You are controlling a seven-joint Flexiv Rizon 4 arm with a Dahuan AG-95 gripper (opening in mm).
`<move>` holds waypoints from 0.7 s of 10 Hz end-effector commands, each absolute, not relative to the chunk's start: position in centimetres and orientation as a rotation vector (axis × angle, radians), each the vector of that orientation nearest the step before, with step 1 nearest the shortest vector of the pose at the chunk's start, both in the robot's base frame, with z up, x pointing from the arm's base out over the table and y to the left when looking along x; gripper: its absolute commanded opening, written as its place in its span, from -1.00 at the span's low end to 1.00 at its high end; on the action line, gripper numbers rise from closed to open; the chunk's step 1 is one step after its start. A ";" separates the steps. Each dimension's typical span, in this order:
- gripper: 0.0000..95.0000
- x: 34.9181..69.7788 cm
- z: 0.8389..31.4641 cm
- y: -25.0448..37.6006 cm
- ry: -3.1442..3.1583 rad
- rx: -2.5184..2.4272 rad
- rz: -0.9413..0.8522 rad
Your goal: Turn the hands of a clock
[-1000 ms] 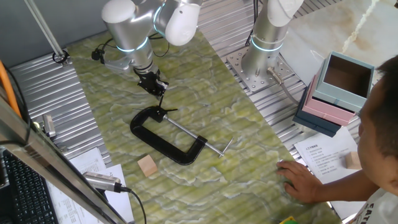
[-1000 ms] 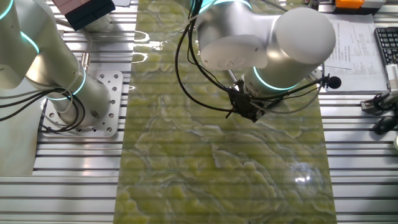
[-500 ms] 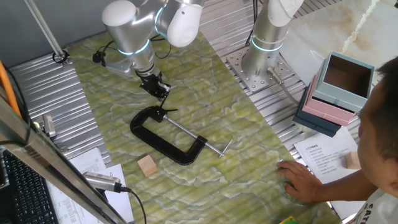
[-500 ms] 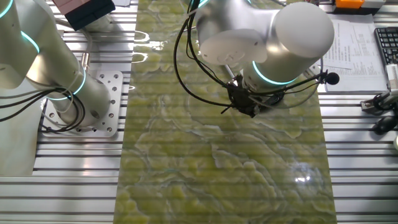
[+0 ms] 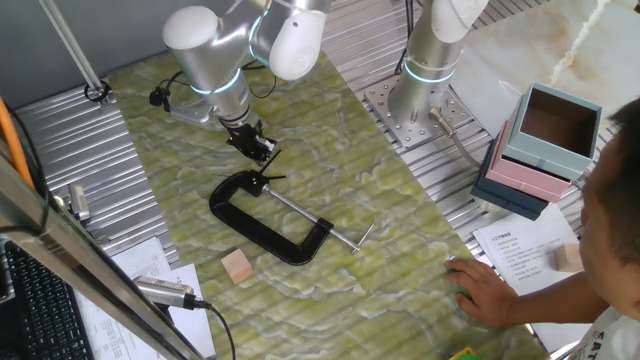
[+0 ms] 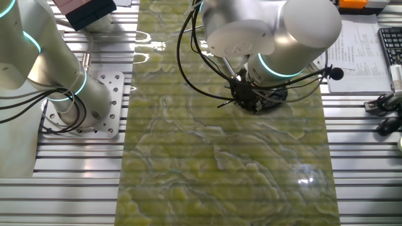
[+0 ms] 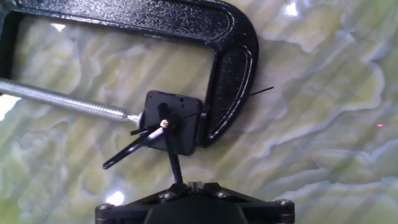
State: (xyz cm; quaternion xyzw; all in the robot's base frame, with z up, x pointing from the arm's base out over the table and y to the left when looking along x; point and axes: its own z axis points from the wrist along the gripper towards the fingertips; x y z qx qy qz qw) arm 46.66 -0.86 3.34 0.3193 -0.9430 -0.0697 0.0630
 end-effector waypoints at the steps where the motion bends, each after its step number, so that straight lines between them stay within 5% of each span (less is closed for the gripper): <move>1: -1.00 46.4 3.5 -0.7 -2.848 0.963 -0.221; 7: -1.00 46.0 3.2 0.4 -2.851 0.945 -0.227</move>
